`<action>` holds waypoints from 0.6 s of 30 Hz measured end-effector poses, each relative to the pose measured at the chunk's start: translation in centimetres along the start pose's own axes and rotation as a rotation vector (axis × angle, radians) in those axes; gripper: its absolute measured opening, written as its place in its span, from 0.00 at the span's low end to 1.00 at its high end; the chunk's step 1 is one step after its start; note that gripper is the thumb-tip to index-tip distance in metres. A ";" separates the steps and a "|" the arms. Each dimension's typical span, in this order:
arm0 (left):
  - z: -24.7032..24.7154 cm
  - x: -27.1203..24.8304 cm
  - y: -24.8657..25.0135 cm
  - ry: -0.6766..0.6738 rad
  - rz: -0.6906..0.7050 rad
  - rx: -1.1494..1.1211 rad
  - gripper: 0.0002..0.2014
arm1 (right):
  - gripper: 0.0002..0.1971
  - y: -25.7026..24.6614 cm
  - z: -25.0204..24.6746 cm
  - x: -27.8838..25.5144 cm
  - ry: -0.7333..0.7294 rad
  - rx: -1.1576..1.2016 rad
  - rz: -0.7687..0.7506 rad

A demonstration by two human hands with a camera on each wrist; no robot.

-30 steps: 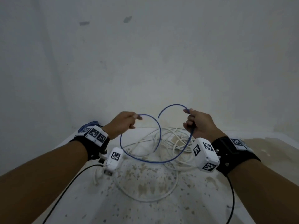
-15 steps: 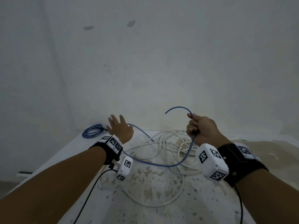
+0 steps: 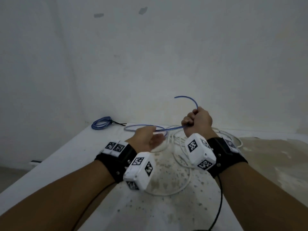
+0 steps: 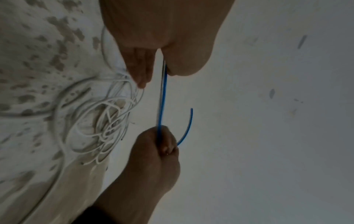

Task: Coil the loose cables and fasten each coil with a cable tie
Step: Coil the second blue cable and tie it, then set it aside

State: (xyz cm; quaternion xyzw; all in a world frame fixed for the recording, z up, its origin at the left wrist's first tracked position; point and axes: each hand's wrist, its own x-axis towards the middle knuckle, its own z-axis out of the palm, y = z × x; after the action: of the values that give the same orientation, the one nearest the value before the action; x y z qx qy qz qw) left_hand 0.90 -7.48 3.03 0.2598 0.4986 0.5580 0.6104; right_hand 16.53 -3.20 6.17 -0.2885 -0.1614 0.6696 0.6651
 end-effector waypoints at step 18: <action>-2.6 -0.3 2.0 0.173 0.701 0.838 0.09 | 0.17 2.3 -1.5 -1.8 -0.319 -0.789 -0.253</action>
State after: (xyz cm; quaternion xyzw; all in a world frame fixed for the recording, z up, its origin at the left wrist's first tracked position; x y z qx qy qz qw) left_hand -2.20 -7.88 3.90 0.5841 0.6099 0.5010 0.1893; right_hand 15.51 -5.35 3.99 -0.3915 -0.5390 0.5063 0.5476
